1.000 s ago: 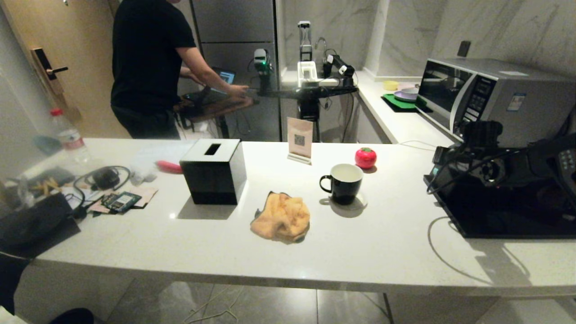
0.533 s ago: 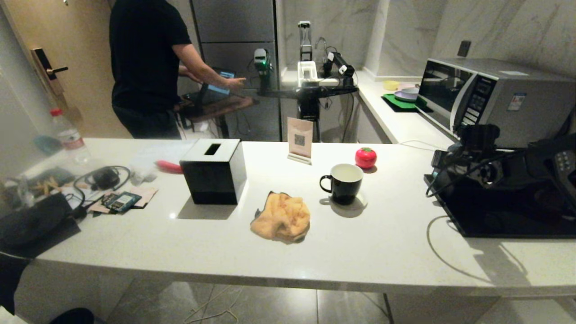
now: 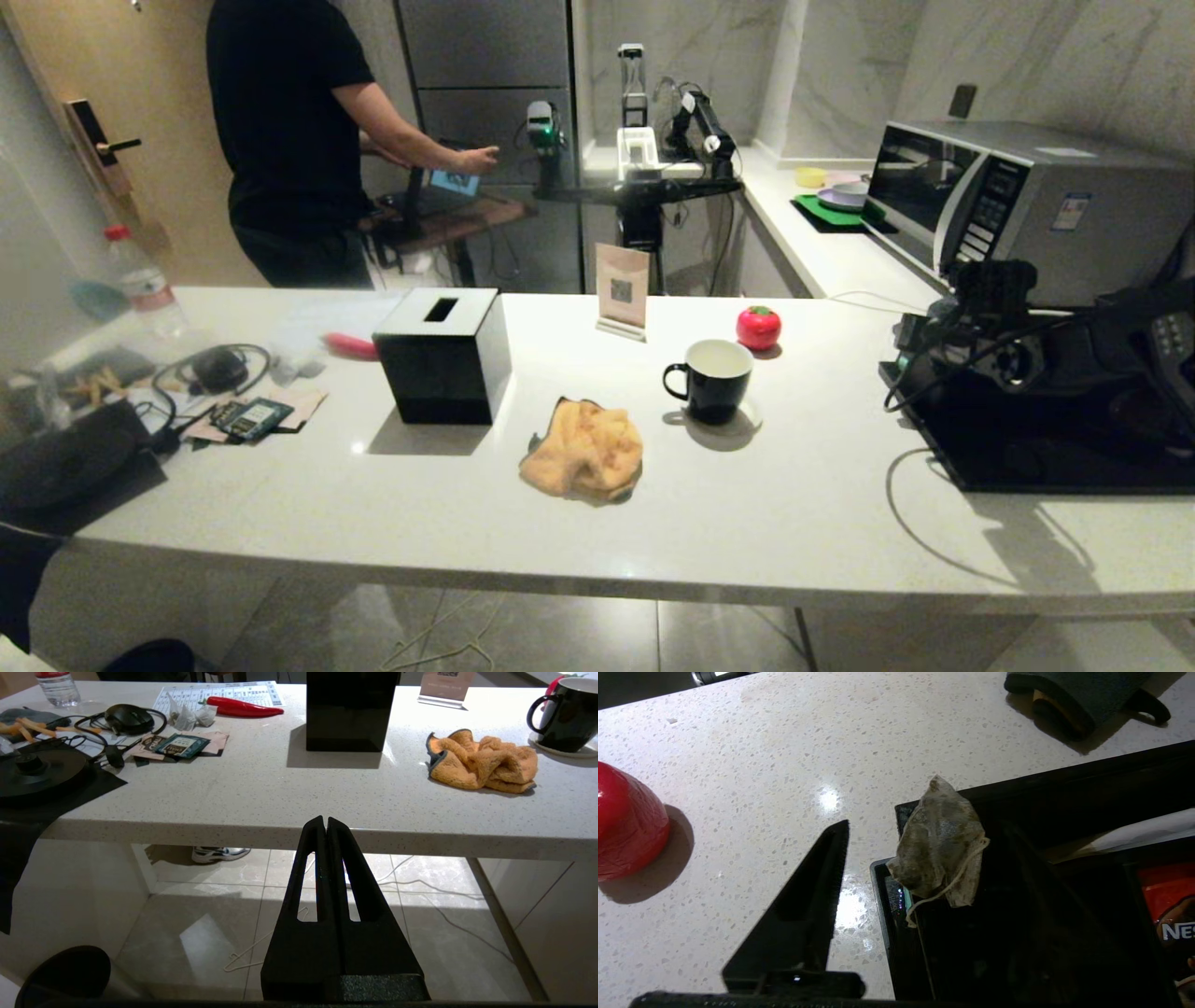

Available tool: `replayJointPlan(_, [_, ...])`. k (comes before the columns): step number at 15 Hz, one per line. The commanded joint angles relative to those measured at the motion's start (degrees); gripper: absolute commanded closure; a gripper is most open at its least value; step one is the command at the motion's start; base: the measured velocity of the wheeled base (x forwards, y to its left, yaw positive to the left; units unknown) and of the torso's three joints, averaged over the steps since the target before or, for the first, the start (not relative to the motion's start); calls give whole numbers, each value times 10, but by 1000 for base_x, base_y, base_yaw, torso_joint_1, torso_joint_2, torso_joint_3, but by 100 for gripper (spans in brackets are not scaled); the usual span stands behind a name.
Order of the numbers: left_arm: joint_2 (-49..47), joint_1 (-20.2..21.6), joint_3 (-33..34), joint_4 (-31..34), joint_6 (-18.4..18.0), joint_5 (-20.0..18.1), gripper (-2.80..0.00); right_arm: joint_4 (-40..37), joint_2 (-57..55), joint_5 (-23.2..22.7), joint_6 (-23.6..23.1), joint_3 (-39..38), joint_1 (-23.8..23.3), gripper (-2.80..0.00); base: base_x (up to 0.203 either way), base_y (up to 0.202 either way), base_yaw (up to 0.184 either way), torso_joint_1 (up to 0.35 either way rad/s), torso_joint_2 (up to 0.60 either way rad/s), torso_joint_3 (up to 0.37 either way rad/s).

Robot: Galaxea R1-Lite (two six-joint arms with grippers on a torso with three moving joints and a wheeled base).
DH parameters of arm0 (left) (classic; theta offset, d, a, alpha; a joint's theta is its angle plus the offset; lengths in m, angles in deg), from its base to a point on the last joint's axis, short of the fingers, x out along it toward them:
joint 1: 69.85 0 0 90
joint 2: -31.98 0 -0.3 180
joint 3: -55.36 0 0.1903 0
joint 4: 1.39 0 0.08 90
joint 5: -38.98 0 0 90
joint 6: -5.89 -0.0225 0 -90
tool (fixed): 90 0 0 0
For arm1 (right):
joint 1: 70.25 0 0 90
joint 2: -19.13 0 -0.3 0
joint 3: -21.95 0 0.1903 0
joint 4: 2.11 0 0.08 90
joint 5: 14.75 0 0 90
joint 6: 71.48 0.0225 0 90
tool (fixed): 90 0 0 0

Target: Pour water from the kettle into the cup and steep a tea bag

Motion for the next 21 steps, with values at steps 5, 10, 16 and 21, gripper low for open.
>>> replayJointPlan(5, [-1, 0, 0, 0, 0, 0, 0, 3, 3, 2, -1, 6, 0, -280, 0, 0, 0, 0, 0, 0])
replayJointPlan(10, [-1, 0, 0, 0, 0, 0, 0, 31, 12, 1, -19, 6, 0, -280, 0, 0, 0, 0, 0, 0])
replayJointPlan(16, [-1, 0, 0, 0, 0, 0, 0, 31, 28, 1, -19, 6, 0, -280, 0, 0, 0, 0, 0, 0])
replayJointPlan(21, [-1, 0, 0, 0, 0, 0, 0, 13, 36, 1, -36, 8, -3, -280, 0, 0, 0, 0, 0, 0])
